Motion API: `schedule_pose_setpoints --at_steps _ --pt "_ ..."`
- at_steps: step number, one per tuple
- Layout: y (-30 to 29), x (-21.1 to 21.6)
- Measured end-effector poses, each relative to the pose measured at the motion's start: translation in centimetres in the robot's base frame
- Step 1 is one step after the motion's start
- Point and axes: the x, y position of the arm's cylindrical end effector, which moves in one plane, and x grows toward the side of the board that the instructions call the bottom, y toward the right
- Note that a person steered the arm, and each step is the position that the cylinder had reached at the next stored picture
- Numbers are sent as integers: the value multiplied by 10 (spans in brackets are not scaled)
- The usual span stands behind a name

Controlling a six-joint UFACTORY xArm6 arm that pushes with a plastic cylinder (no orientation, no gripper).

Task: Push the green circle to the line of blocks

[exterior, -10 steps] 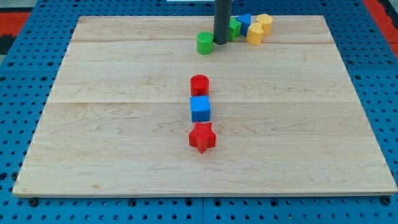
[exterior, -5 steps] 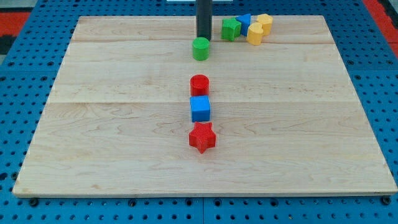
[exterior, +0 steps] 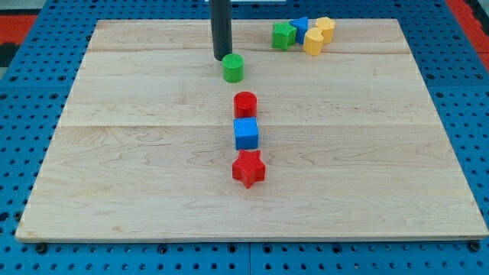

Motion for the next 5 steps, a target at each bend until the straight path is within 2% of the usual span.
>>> schedule_pose_setpoints --at_steps 3,5 --pt "29 25" --pt "21 30"
